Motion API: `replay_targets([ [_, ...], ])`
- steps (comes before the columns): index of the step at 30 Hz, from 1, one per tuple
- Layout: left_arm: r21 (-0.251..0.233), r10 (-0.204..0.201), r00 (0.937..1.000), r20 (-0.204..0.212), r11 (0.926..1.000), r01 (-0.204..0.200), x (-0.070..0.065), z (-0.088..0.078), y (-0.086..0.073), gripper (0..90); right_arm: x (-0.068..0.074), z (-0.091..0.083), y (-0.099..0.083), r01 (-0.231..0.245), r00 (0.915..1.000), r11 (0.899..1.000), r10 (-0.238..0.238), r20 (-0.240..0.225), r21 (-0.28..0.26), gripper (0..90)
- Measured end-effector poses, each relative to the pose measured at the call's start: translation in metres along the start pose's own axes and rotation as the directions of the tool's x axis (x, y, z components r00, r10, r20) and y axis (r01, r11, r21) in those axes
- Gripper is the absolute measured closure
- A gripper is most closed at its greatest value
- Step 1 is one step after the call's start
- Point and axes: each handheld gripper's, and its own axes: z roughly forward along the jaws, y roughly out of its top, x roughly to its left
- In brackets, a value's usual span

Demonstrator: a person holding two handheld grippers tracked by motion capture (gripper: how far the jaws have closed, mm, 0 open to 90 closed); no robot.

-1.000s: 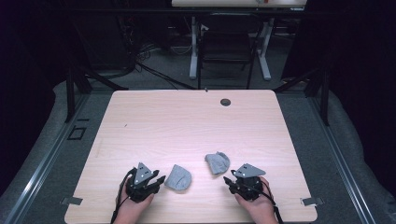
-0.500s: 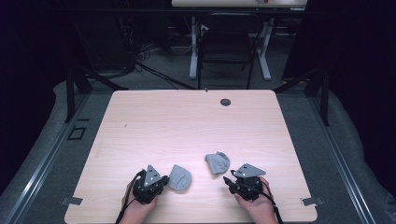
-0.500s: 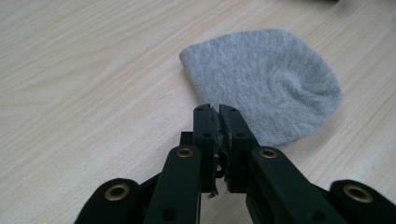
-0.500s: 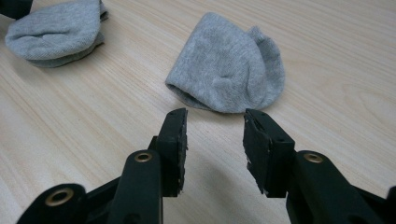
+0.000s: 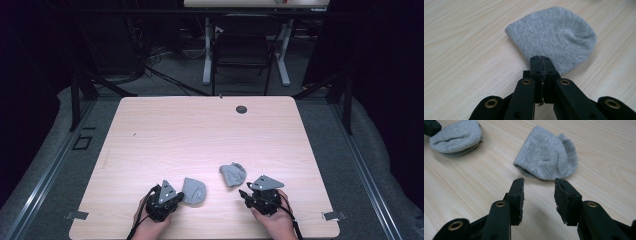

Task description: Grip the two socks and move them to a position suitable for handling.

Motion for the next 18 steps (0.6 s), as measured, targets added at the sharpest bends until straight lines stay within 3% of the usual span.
replay_targets([
  [9, 0.004, 0.021, 0.9997, 0.01, 0.9998, -0.021, -0.011, 0.0, 0.001, 89.5, 0.001, 0.0, 0.0, -0.001, 1.0, 1.0, 0.001, 0.001, -0.001, 59.0],
  [13, -0.023, -0.01, 0.9995, 0.031, 0.9997, 0.011, -0.01, -0.001, 0.003, 89.2, 0.0, -0.001, 0.001, 0.001, 1.0, 1.0, -0.001, -0.001, -0.005, 59.0],
  [18, -0.064, -0.035, 0.9992, 0.019, 0.9973, 0.036, -0.002, -0.003, 0.015, 89.6, -0.001, -0.002, 0.0, -0.014, 0.9999, 1.0, 0.014, 0.006, -0.016, 58.5],
])
